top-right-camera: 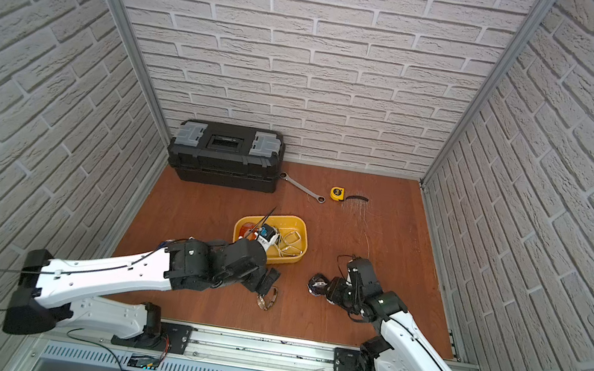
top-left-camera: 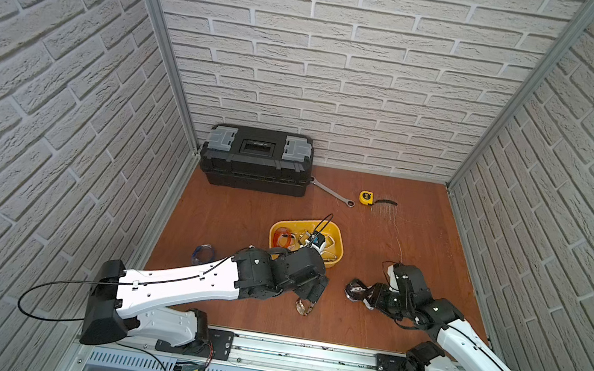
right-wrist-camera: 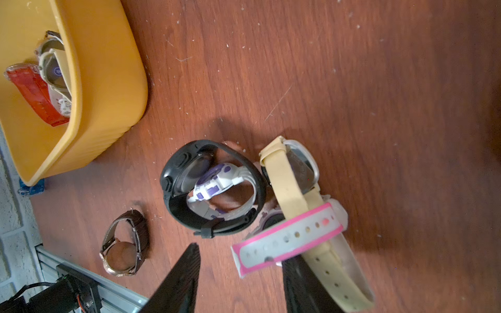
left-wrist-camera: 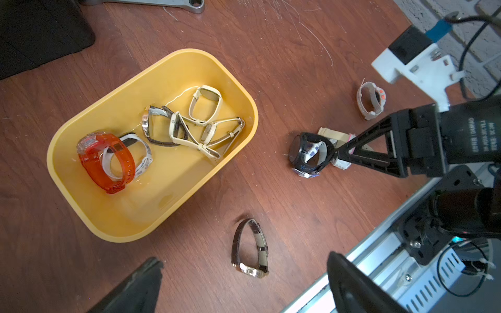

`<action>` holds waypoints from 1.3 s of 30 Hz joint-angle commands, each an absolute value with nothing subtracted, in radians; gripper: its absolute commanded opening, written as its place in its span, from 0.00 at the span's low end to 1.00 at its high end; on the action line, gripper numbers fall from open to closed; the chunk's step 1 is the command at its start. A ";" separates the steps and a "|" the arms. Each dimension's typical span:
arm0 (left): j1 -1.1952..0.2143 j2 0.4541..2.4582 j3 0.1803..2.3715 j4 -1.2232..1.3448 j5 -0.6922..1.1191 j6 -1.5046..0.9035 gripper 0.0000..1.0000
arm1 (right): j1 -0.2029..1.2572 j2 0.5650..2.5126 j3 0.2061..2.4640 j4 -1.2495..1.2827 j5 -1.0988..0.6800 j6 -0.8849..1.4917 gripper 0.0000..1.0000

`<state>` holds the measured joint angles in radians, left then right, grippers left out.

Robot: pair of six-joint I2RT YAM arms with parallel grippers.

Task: Put the watch into the storage box
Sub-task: Pick up the watch at the center of the board.

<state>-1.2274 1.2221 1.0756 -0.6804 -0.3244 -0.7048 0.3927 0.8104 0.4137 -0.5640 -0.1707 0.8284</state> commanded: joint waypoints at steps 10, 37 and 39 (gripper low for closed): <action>-1.233 1.189 1.060 -0.693 -0.382 -0.729 0.98 | 0.393 0.897 0.421 -0.499 -0.077 0.797 0.31; -1.218 1.059 0.979 -0.706 -0.466 -0.789 0.98 | 0.394 1.077 0.866 -0.683 -0.323 0.601 0.02; -1.212 1.035 0.968 -0.710 -0.471 -0.796 0.98 | 0.406 1.119 0.930 -0.701 -0.334 0.581 0.02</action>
<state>-1.2217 1.0740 0.9844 -0.7120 -0.4393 -0.7765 0.3958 1.0870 0.8661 -0.6933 -0.2752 0.6228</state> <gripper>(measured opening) 0.982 0.052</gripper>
